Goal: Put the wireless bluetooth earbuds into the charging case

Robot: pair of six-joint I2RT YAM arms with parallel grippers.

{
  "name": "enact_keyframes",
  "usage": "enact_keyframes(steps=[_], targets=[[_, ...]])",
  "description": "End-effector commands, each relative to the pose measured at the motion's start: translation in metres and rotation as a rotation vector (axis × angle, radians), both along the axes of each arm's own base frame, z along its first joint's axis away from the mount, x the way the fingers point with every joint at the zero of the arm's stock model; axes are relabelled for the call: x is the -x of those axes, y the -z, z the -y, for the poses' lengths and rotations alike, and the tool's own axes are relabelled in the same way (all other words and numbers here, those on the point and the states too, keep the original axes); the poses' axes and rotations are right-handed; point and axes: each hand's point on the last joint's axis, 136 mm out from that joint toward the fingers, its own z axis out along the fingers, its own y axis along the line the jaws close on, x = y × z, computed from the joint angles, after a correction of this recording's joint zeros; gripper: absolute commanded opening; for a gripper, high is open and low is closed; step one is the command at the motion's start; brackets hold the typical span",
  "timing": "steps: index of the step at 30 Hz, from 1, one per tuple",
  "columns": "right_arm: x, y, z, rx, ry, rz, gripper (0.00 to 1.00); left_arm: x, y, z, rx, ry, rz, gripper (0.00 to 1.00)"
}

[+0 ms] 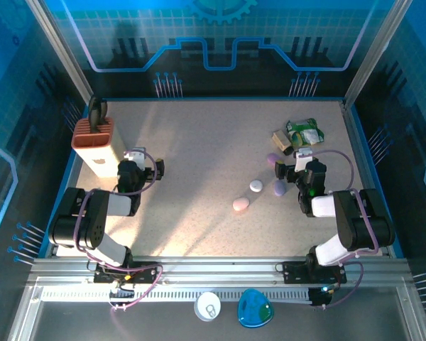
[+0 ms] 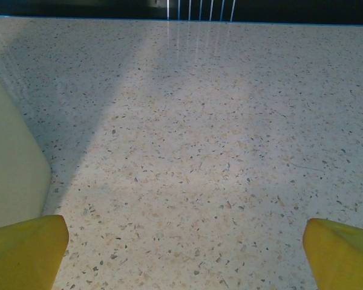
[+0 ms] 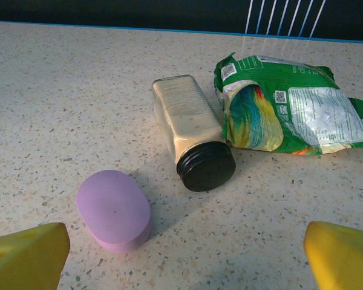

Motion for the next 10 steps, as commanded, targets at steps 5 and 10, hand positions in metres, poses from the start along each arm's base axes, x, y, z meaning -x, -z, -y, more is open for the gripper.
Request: enact_keyframes(steps=[5,10], targets=[[-0.0111,-0.0139,-0.0020,0.045,0.017,0.044,1.00,-0.0090,-0.0142,0.0013,0.029,0.008,0.051,0.99],[-0.0106,-0.0138,-0.0021,0.044,0.017,0.046,1.00,-0.0085,-0.0141,0.0011,0.028,0.007,0.053,0.99]])
